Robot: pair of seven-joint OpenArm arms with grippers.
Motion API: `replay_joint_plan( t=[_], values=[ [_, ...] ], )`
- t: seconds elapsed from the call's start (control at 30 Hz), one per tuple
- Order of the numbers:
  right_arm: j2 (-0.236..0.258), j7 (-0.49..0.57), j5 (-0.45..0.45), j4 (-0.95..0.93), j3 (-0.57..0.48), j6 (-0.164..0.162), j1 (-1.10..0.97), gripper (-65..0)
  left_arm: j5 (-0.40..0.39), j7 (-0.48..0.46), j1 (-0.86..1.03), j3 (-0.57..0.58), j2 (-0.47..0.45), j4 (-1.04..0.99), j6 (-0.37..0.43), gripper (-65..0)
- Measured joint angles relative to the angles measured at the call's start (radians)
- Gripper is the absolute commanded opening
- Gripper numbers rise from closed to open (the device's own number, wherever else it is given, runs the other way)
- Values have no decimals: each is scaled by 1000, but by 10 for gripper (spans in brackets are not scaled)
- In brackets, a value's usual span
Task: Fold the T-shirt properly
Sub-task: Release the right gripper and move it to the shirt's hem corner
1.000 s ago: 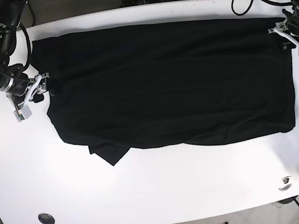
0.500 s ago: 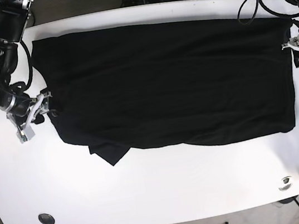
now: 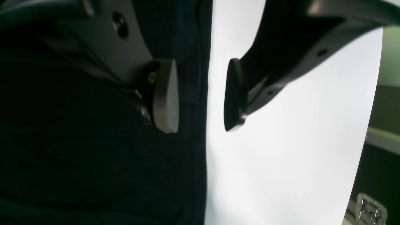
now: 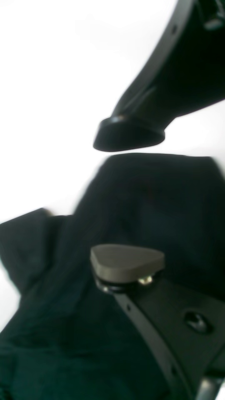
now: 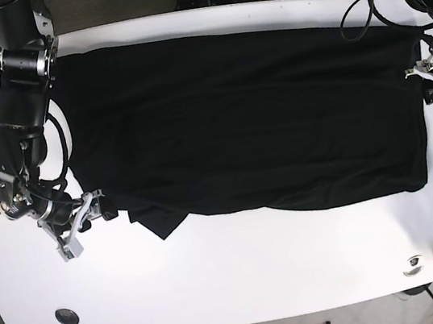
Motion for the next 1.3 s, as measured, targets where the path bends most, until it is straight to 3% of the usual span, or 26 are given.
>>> replay_joint_plan(
  t=[0.23,0.53,0.63,0.8,0.9,1.3],
  values=[
    [1,180,-60,-254,-87,-1,139,-212,1,0,0,0,0,-1,0,-425],
    [-18,410,-68,-519,-187,-7,199,-212,1,0,0,0,1,-1,0,-425],
    [-29,425,-68,-555,-213,-5,200,-212,2,0,0,0,0,-1,0,-425],
    [-35,451,-68,-574,-213,-47,200,-214,2,0,0,0,0,-1,0,-425],
    [-47,452,-68,-574,-213,-47,202,-216,1,0,0,0,1,-1,0,-425],
    [-102,451,-67,-574,-215,-50,203,-476,2,0,0,0,0,-1,0,-425]
  ],
)
